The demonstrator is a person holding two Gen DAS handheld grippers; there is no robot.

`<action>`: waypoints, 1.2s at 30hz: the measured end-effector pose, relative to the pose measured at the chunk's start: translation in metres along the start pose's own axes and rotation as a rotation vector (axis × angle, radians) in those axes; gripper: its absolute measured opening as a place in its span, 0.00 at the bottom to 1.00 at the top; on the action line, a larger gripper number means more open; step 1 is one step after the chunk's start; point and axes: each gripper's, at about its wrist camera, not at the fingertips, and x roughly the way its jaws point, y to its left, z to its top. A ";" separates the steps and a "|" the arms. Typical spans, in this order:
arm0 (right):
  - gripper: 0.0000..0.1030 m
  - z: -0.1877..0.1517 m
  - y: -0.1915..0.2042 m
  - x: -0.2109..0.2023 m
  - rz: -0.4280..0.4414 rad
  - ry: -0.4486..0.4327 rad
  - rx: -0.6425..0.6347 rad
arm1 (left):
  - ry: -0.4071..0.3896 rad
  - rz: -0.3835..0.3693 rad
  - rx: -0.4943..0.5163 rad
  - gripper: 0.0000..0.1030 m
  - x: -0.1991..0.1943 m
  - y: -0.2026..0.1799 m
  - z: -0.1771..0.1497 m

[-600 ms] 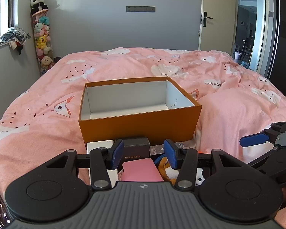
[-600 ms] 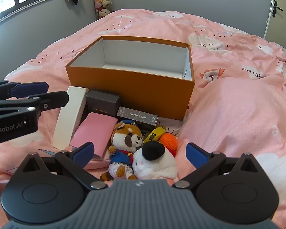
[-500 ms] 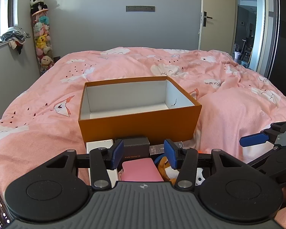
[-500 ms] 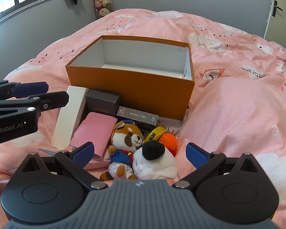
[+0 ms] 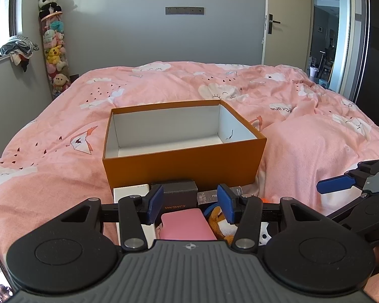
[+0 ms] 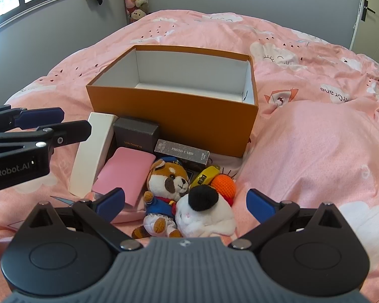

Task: Organize objects
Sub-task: 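Reach both grippers toward the plush toys beside the orange box, then grasp the brown dog plush with the left gripper while the right grasps the white plush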

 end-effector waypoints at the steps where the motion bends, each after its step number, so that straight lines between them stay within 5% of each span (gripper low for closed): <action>1: 0.99 0.000 0.000 0.000 0.000 0.000 0.000 | 0.001 -0.001 0.001 0.57 0.000 0.000 0.000; 10: 0.98 0.003 -0.007 0.008 -0.001 0.026 0.016 | 0.077 -0.040 -0.028 0.55 0.015 0.008 0.001; 13: 0.79 0.004 -0.011 0.019 0.007 0.062 0.019 | 0.144 -0.072 -0.028 0.47 0.028 0.012 -0.001; 19: 0.71 0.003 -0.023 0.044 0.020 0.142 0.048 | 0.245 -0.164 -0.062 0.41 0.058 0.013 -0.005; 36: 0.71 -0.015 -0.068 0.100 0.102 0.304 0.184 | 0.450 -0.238 -0.037 0.44 0.119 -0.008 -0.016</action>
